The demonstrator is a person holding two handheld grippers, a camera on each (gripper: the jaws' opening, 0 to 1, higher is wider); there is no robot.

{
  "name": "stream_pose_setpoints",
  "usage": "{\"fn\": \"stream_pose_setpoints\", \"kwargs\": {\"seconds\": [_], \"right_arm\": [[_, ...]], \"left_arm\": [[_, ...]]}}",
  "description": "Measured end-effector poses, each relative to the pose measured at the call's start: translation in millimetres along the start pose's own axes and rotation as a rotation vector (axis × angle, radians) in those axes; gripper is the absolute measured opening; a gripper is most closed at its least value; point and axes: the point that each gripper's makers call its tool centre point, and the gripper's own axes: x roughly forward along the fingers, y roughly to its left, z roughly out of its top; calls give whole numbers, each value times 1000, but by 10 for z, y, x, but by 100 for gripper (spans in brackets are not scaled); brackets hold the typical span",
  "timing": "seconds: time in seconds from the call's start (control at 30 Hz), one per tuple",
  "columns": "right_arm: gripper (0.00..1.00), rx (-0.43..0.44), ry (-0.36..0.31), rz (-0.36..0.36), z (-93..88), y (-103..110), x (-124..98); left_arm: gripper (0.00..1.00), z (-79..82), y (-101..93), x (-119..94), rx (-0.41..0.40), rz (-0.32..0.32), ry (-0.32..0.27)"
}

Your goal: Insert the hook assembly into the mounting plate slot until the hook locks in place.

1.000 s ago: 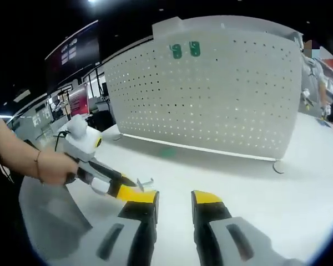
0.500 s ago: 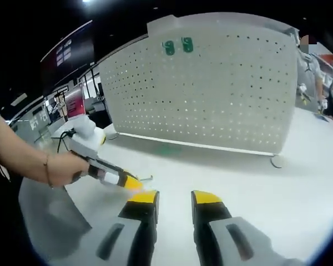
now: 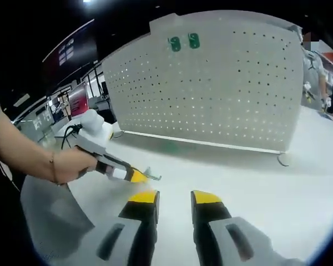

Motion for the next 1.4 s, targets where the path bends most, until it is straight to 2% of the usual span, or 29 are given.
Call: {"fn": "stream_pose_setpoints", "kwargs": {"seconds": [0.27,0.63,0.87,1.4], "right_arm": [[20,6,6,3,-47,23,-7],[20,4,8,1,-35,17,-2],[20,2,4,8,-2,48,13],[20,-3,-39,48,230,221,55]], "left_arm": [[4,5,45,18,43,15,2],[3,14,49,-8,50,-2,5],[2,205,63,-97,49,-18,-26],[1,648,21,-584,74,-53,-121]]}}
